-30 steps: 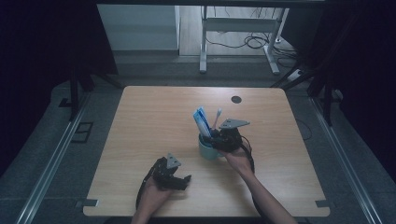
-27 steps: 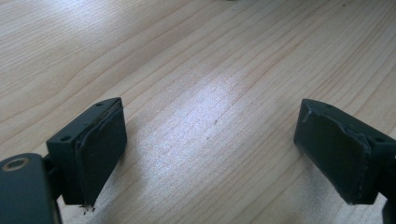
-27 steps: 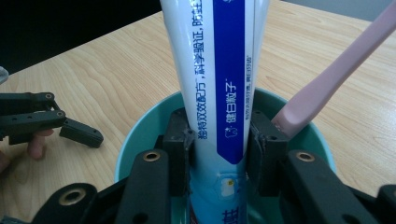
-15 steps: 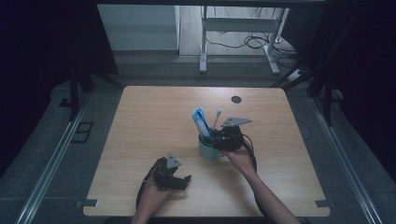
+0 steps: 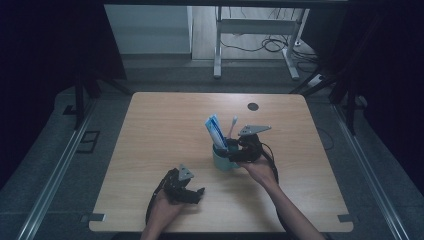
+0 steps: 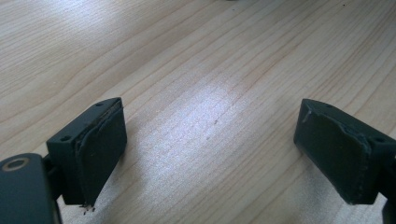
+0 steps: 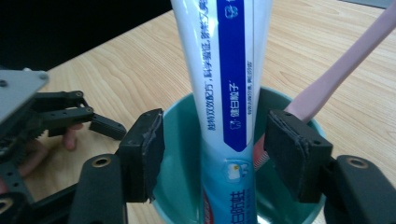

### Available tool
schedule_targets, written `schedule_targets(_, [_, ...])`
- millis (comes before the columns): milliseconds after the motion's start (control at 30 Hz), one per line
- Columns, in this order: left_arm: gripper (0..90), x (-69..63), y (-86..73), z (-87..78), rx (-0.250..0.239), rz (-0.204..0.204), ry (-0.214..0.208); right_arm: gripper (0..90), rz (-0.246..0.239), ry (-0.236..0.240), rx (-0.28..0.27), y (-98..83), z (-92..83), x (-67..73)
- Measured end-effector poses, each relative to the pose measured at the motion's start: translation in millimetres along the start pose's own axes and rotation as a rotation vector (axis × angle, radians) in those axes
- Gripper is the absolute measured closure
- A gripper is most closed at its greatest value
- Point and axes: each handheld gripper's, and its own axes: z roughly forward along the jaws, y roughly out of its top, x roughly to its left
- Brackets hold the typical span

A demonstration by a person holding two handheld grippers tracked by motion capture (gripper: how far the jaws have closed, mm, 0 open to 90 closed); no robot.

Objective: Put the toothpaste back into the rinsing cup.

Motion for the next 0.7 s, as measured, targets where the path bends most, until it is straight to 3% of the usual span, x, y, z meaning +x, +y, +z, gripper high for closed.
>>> schedule_targets(333, [9.5, 0.3, 0.1, 0.0, 0.0, 0.003, 0.0, 32.7, -0.011, 0.024, -0.018, 1.2, -7.1, 2.3])
schedule_targets(700, [9.5, 0.2, 0.1, 0.0, 0.0, 0.003, 0.0, 29.4, -0.039, 0.015, -0.008, 0.7, -13.0, 5.2])
